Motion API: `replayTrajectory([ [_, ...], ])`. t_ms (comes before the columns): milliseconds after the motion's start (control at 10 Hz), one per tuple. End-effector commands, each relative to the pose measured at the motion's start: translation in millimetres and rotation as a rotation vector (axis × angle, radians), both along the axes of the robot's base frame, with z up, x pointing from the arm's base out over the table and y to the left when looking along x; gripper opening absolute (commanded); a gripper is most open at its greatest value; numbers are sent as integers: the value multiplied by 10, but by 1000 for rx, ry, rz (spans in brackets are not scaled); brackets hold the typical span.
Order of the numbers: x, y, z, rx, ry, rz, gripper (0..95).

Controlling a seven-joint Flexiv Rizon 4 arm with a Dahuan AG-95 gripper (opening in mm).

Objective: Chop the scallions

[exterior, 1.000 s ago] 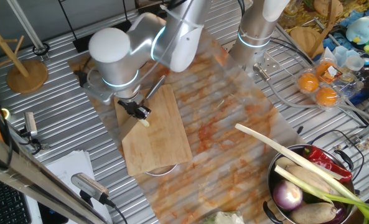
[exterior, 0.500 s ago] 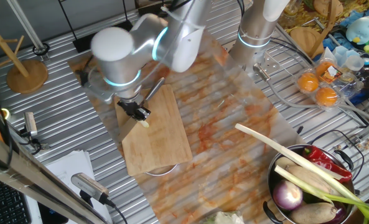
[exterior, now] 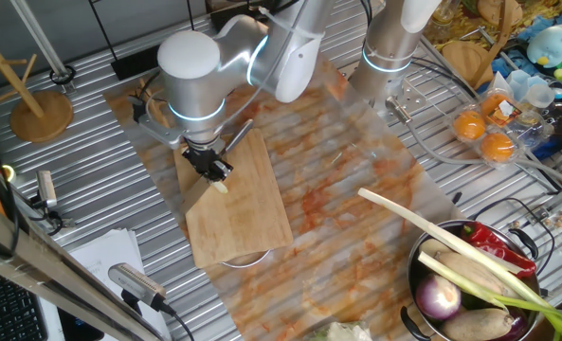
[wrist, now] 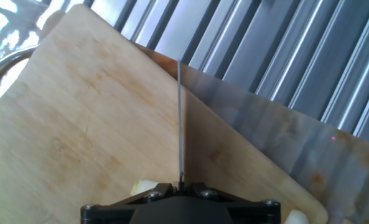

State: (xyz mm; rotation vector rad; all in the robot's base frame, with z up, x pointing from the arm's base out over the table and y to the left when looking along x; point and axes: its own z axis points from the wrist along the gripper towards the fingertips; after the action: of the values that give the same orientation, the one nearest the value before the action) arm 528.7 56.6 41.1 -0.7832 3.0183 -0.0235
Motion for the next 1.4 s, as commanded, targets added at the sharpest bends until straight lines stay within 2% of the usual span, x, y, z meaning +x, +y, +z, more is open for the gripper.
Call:
replayTrajectory([
  [100,-25,-23,-737,3,13,9,0],
  [200,-42,-36,-761,1,12,12,0],
  [700,-105,-63,-775,-19,45,36,0],
  [900,-99,-59,-770,-14,42,37,0],
  [1100,48,30,-726,-12,42,19,0],
  [1400,231,131,-763,-10,43,2,0],
])
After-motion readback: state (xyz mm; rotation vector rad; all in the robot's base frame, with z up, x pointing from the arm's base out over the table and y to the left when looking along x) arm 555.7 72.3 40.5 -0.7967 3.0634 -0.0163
